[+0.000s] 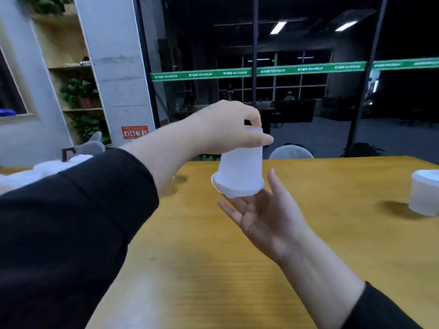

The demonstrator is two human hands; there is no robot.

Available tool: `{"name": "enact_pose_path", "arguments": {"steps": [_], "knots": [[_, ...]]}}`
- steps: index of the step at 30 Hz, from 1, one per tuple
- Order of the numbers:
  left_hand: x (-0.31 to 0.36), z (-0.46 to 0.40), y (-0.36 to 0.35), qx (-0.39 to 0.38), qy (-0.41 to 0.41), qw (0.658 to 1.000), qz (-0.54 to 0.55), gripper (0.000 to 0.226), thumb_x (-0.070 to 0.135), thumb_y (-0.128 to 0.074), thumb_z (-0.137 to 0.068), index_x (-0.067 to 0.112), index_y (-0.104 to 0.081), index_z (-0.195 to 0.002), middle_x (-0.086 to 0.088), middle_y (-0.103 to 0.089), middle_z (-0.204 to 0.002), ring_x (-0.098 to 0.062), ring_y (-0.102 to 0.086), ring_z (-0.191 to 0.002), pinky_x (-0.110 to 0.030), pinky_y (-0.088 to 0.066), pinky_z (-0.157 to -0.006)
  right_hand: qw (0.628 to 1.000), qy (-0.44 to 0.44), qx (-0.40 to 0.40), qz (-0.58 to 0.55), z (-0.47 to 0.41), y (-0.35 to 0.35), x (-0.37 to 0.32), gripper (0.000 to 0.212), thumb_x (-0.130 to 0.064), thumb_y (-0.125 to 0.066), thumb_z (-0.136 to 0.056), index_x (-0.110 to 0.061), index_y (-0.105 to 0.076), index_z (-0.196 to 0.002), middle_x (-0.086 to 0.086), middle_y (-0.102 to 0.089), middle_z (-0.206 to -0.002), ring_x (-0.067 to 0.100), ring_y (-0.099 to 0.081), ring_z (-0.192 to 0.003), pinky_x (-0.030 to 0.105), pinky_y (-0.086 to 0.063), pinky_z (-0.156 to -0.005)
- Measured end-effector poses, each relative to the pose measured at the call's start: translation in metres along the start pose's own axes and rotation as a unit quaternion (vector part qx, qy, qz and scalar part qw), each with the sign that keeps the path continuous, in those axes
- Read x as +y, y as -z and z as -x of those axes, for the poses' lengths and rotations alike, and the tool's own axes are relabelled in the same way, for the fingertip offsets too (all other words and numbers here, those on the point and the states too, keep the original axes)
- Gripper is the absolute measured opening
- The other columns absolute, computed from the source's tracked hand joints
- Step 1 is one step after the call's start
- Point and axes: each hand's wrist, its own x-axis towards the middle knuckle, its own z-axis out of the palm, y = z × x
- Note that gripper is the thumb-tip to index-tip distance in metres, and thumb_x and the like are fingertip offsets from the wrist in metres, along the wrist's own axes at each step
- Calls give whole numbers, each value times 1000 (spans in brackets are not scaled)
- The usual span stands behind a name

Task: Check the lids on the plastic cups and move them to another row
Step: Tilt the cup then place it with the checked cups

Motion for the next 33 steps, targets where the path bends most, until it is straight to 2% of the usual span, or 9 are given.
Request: {"name": "enact_pose_path", "arguments": {"steps": [12, 16, 19, 22, 24, 27, 29, 31, 33], "knots": [[41, 35, -3, -26, -34, 999, -27, 37, 63, -60, -94, 29, -68, -107, 15, -60, -91, 0, -55, -77, -27, -39, -58, 998, -29, 0, 47, 61, 18, 2, 66, -61, -34, -104, -10, -56, -141, 22, -69, -129, 38, -66, -121, 54, -41, -113], [43, 47, -10, 29, -10, 999, 30, 37, 60, -65, -92, 27, -67, -107, 10, -60, -86, -4, -55, -72, -29, -44, -59, 998, -18, 8, 67, 66, 26, -4, 64, -65, -31, -103, -20, -54, -143, 21, -70, -128, 41, -67, -118, 56, -48, -105], [31, 62, -35, 138, 4, 986, 94, 37, 58, -67, -91, 27, -65, -109, 10, -59, -87, -7, -55, -79, -28, -41, -63, 994, -29, 16, 101, 67, 30, -13, 69, -69, -36, -100, -17, -56, -141, 24, -67, -130, 46, -68, -114, 56, -55, -95], [19, 79, -78, 229, 17, 952, 203, 34, 54, -68, -93, 30, -61, -115, 14, -60, -94, -2, -55, -85, -24, -40, -69, 990, -5, 50, 131, 65, 35, -26, 70, -67, -50, -97, -9, -60, -135, 29, -60, -136, 48, -70, -106, 56, -60, -85], [16, 88, -111, 228, 49, 930, 285, 33, 60, -66, -91, 38, -58, -114, 14, -64, -99, -6, -61, -85, -32, -49, -73, 984, 39, 73, 157, 65, 39, -36, 62, -61, -60, -94, -10, -63, -129, 23, -59, -133, 47, -72, -102, 55, -61, -84], [32, 95, -150, 148, 110, 878, 443, 47, 69, -63, -89, 44, -62, -128, 17, -71, -118, -8, -67, -108, -38, -55, -97, 961, 105, 101, 236, 63, 49, -52, 49, -51, -69, -93, -13, -68, -124, 12, -69, -124, 39, -73, -104, 53, -61, -88], [53, 96, -170, 68, 158, 807, 565, 49, 68, -52, -95, 42, -62, -136, 21, -67, -131, -2, -59, -126, -34, -42, -115, 928, 138, 130, 320, 61, 60, -61, 66, -55, -75, -87, -17, -60, -138, 7, -69, -126, 33, -71, -109, 48, -63, -82], [70, 92, -183, 8, 187, 752, 632, 44, 69, -39, -100, 44, -68, -120, 27, -65, -129, -2, -51, -134, -33, -29, -118, 903, 158, 154, 369, 64, 73, -68, 83, -56, -80, -82, -22, -46, -150, 5, -62, -136, 29, -68, -115, 46, -63, -81], [87, 81, -189, -30, 207, 729, 651, 47, 71, -32, -100, 46, -72, -99, 29, -65, -125, -2, -47, -135, -34, -24, -116, 889, 177, 165, 390, 71, 91, -78, 88, -50, -81, -83, -26, -37, -156, 4, -55, -144, 25, -64, -121, 49, -60, -92]]}}
